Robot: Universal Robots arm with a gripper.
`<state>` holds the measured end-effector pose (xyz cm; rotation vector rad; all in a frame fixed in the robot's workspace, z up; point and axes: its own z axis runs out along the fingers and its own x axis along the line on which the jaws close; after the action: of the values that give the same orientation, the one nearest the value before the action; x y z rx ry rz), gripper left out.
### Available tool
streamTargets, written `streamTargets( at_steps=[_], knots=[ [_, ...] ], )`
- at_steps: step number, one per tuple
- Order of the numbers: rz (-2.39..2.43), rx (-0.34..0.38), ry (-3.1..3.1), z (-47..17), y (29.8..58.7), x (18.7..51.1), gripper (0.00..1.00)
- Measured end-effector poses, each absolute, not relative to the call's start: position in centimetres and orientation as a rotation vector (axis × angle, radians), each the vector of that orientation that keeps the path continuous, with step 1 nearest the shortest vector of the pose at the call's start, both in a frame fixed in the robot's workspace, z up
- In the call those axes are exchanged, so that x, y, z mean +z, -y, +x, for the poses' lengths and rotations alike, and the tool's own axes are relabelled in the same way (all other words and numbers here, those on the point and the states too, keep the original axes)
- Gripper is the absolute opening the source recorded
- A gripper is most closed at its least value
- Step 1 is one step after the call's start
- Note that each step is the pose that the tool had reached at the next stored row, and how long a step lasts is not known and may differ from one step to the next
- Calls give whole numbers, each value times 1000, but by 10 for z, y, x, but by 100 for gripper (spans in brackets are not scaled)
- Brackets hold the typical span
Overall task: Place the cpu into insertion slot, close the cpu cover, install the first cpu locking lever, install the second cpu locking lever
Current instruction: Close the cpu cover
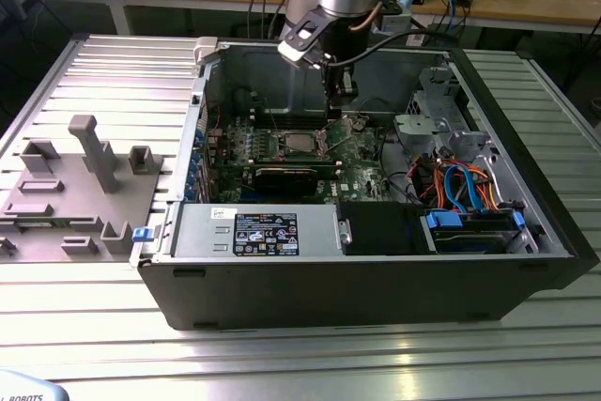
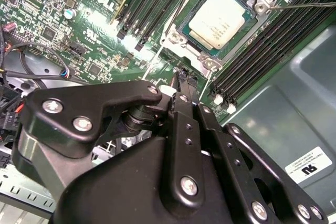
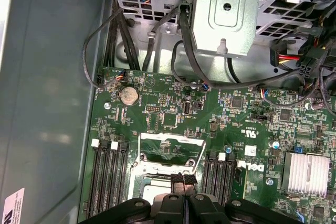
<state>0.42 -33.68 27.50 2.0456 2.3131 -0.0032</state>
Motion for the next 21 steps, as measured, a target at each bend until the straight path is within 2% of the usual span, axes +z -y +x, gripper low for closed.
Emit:
streamTargets(
  at_steps=[21],
  knots=[
    [2046,-4,-2313,12,337,275,11]
  ],
)
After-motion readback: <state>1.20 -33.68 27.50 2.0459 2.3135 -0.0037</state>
